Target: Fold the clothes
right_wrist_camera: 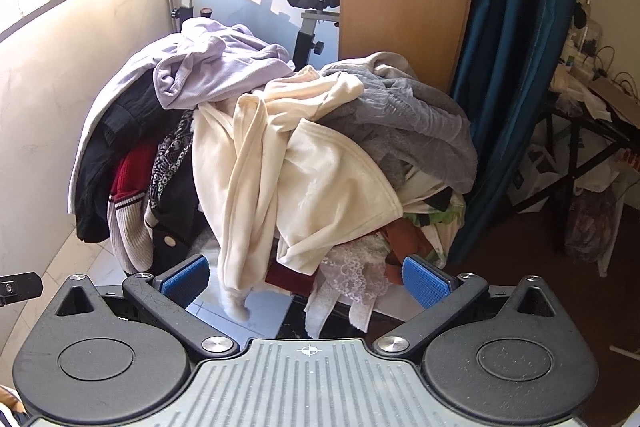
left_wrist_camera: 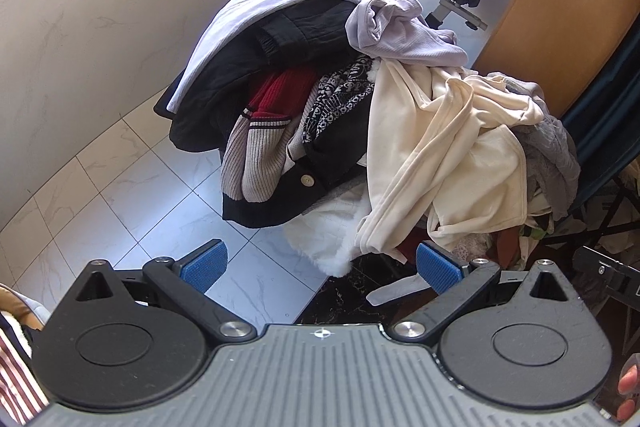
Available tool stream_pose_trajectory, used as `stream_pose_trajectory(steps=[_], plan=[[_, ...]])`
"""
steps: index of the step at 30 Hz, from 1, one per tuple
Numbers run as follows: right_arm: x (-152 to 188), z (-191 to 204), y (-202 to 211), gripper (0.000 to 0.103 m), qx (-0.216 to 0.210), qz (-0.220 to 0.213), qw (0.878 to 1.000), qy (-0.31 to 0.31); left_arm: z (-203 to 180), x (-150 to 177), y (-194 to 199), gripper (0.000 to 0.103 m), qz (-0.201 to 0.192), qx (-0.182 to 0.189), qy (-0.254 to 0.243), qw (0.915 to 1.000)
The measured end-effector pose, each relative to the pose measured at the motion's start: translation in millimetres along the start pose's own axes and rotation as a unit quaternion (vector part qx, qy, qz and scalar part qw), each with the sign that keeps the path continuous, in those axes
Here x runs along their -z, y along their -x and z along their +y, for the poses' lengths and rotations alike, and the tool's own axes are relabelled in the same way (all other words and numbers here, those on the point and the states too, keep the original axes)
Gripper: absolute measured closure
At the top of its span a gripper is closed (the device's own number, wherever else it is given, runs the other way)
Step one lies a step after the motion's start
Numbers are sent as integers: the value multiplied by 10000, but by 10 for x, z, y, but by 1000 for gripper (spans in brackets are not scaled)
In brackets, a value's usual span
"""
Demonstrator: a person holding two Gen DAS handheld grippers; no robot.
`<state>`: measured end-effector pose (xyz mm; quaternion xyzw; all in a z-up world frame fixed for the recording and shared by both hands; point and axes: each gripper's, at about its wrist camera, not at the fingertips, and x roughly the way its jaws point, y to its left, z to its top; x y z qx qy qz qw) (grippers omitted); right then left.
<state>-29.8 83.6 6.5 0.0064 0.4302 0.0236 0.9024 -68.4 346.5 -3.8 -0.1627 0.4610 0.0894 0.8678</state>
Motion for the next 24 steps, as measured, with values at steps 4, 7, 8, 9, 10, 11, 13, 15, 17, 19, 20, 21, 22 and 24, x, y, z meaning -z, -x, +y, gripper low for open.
stream_pose_trajectory(steps=[4,7,8,9,10,11,13,15,17,19,20,21,22,24], plan=[[-63,91,-97,1,-392,-32,9983,438,39,-35,-93,1,44,-186,127,9997],[-198,56,-263,1,-462,-17,9981,413,69,-108,-165,1,36,-267,304,9992],[-243,45,-319,1,-486,-12,9980,404,60,-148,-196,1,30,-273,354,9990],[-288,34,-374,1,-509,-7,9979,396,35,-190,-227,1,20,-303,375,9988],[-333,22,-429,1,-533,-2,9978,387,-4,-238,-261,1,13,-357,368,9987],[-378,11,-485,1,-557,4,9977,379,-58,-292,-303,1,15,-402,345,9986],[-492,-82,-640,1,-557,134,9980,263,-177,-397,-392,1,33,-460,286,9985],[-626,-179,-787,1,-597,234,9978,175,-297,-503,-481,1,51,-519,228,9984],[-748,-260,-921,1,-622,253,9976,173,-416,-609,-570,1,68,-578,169,9982],[-859,-333,-1043,1,-637,234,9975,202,-536,-715,-658,1,86,-637,110,9979],[-916,-373,-1100,1,-656,229,9974,195,-596,-767,-703,1,95,-666,81,9977],[-973,-414,-1158,1,-675,224,9973,188,-655,-820,-747,1,103,-695,52,9975],[-1027,-451,-1215,1,-692,223,9972,180,-715,-873,-791,1,112,-724,22,9973],[-1121,-513,-1323,1,-711,247,9970,158,-835,-979,-880,1,130,-783,-36,9968]])
